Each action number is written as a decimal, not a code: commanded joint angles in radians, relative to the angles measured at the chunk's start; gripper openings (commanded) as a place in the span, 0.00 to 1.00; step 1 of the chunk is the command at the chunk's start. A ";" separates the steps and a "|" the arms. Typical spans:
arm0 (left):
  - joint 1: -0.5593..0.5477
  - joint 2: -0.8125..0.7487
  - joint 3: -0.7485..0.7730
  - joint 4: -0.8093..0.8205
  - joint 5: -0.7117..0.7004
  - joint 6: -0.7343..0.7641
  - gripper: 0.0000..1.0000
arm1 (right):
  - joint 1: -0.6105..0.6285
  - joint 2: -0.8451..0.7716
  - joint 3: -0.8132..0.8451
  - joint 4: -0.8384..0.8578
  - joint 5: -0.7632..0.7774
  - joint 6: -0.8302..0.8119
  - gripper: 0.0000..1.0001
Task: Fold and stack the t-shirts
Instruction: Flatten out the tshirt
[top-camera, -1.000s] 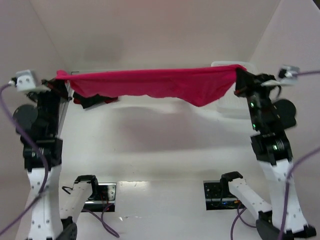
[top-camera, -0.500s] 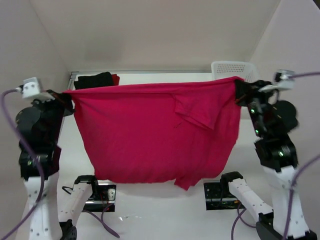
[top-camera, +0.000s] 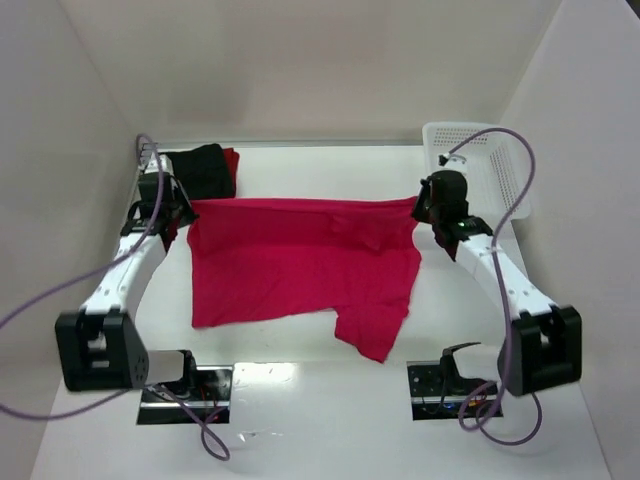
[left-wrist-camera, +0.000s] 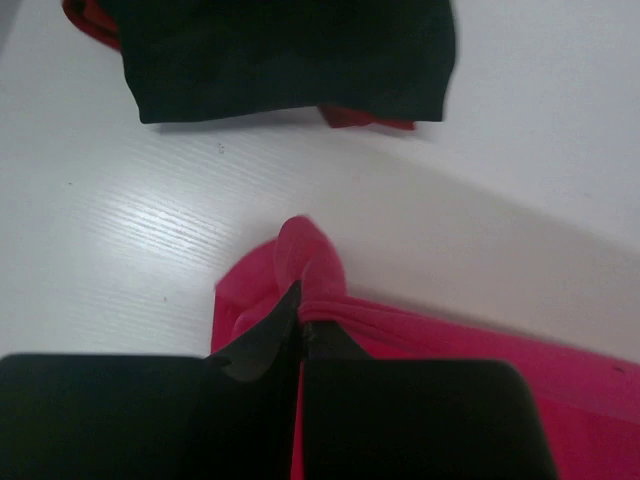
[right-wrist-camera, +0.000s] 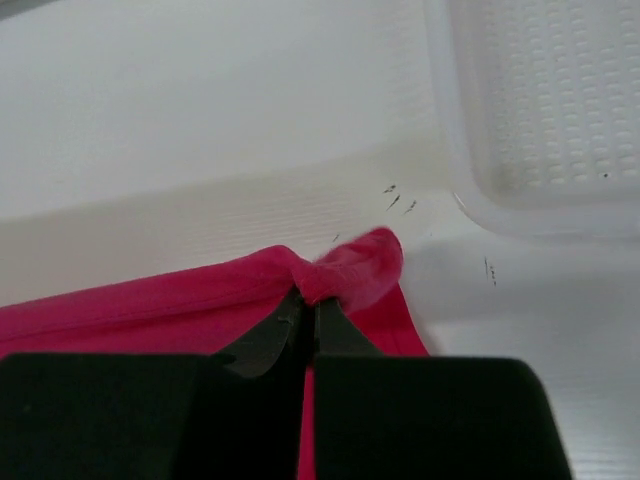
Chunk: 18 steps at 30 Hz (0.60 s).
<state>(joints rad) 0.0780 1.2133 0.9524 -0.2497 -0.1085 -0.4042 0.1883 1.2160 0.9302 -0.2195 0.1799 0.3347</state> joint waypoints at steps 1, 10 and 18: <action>0.011 0.250 0.063 0.196 -0.112 -0.016 0.00 | -0.012 0.184 0.056 0.175 0.075 0.009 0.00; 0.011 0.638 0.328 0.297 -0.111 -0.007 0.00 | -0.012 0.628 0.373 0.209 0.055 -0.022 0.00; 0.011 0.770 0.514 0.346 -0.079 -0.016 0.00 | -0.032 0.858 0.613 0.246 0.036 -0.031 0.00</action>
<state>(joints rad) 0.0772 1.9209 1.3621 0.0208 -0.1780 -0.4194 0.1848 2.0258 1.4300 -0.0456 0.1780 0.3298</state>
